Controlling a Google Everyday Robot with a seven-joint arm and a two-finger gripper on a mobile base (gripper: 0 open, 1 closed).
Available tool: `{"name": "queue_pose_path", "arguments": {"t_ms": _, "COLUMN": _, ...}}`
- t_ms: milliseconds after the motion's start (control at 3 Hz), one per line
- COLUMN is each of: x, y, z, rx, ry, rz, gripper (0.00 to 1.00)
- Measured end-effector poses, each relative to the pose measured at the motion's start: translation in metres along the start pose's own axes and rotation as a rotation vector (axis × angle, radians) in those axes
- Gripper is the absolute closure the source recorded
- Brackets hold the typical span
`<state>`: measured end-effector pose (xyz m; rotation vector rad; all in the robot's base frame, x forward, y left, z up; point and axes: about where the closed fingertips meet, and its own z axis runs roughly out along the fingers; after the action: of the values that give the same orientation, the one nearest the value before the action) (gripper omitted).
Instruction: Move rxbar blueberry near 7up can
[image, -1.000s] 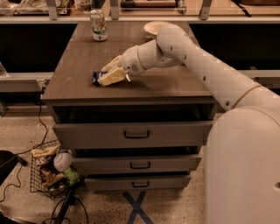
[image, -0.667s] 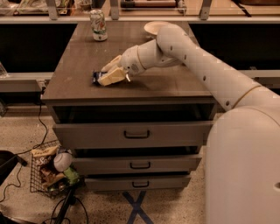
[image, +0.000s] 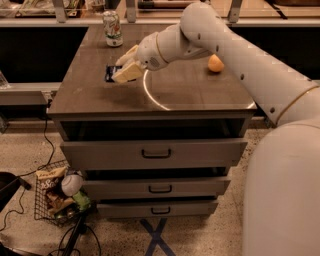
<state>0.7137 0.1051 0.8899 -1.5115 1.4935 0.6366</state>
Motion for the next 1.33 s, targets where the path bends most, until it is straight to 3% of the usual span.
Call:
{"name": "queue_pose_path", "arguments": {"t_ms": 333, "x": -0.003, "y": -0.005, "z": -0.001, "rx": 0.009, "ry": -0.005, "rz": -0.001, "gripper": 1.00}}
{"name": "queue_pose_path", "arguments": {"t_ms": 667, "x": -0.018, "y": -0.031, "z": -0.009, "rx": 0.063, "ry": -0.017, "rz": 0.005, "gripper": 1.00}}
{"name": "queue_pose_path", "arguments": {"t_ms": 1333, "x": -0.024, "y": -0.103, "z": -0.004, "rx": 0.261, "ry": 0.042, "rz": 0.102, "gripper": 1.00}}
